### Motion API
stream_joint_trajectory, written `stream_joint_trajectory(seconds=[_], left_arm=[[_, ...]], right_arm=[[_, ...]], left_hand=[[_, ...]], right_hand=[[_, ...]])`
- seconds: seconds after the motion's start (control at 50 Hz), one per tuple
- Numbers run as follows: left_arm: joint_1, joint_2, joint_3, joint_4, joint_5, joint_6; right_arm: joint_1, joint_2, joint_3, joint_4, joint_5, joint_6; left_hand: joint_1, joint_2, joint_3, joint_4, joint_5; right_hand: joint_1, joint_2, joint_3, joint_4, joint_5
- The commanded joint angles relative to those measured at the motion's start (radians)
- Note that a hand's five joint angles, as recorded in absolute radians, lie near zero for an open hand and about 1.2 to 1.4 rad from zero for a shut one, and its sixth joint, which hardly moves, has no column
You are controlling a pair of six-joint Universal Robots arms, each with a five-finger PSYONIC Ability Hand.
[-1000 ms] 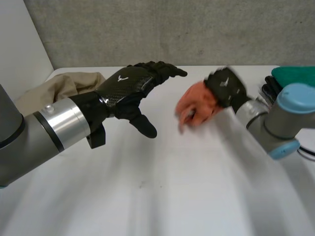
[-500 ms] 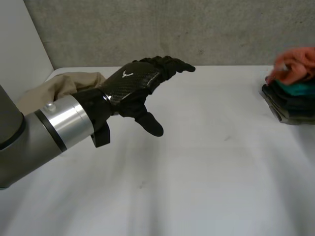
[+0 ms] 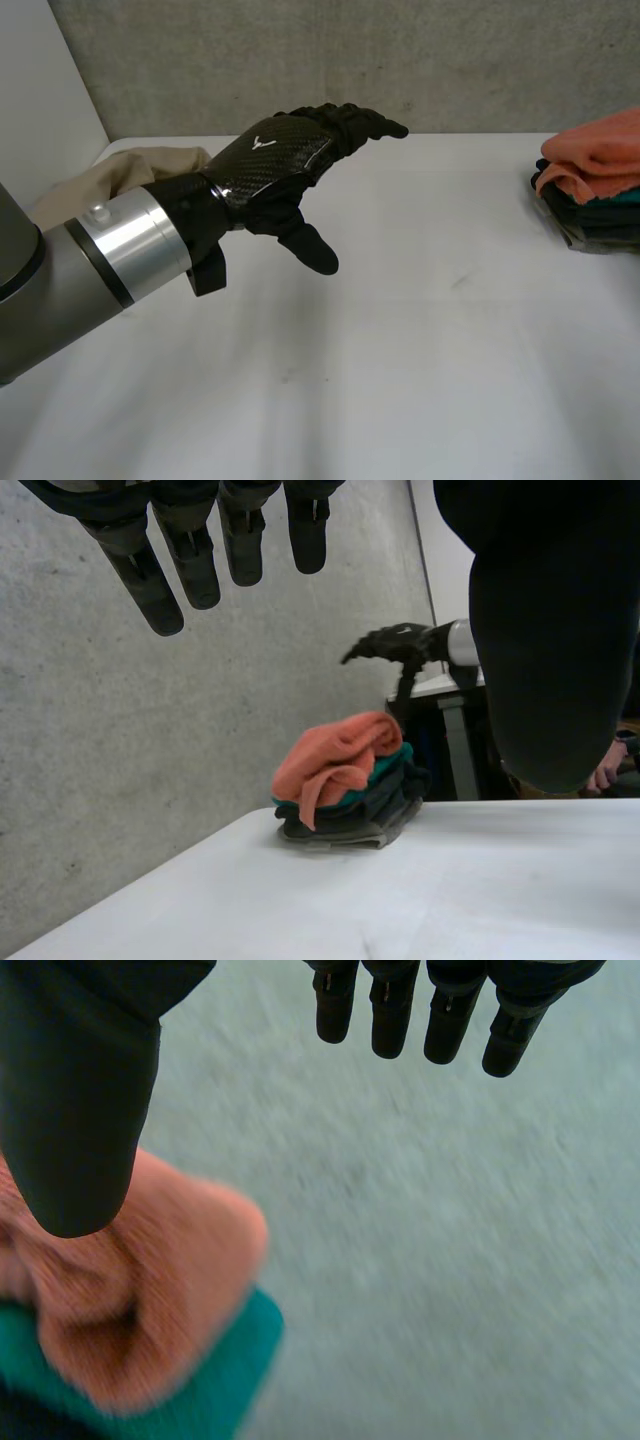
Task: Fold the laundry.
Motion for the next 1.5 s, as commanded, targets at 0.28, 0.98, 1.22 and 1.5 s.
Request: stream_joint_trajectory(seconds=[0.28,0.98,1.22,1.5], left_arm=[[0.139,0.091,0.230,0.017,-0.422,-0.099],[0.593,-1.047,0.755,0.241,-0.280,0.429],[0.468,-0.528,0.461,0.369,-0.470,0.302],[0.105,-0.078,0.034,0.363,-0.421,0.053]], right_arm=[[0.253,-0.272,0.093,-0.517,0.095,-0.243],[0.605,-0.085,0.620,-0.290,0.015,-0.202],[0.595,-0.116,0.624,-0.299,0.038,-0.202],[0.579,-0.157,0.636,-0.301,0.084,-0.161]], left_hand=[[-0.013,-0.028,-0.036,-0.028,-0.050],[0.836,0.821,0.813,0.821,0.799],[1.209,1.194,1.186,1.194,1.172],[1.209,1.194,1.186,1.194,1.172]], right_hand=[[-0.058,-0.036,-0.034,-0.034,-0.048],[-0.058,-0.036,-0.034,-0.034,-0.048],[-0.058,-0.036,-0.034,-0.034,-0.048],[-0.058,-0.036,-0.034,-0.034,-0.048]])
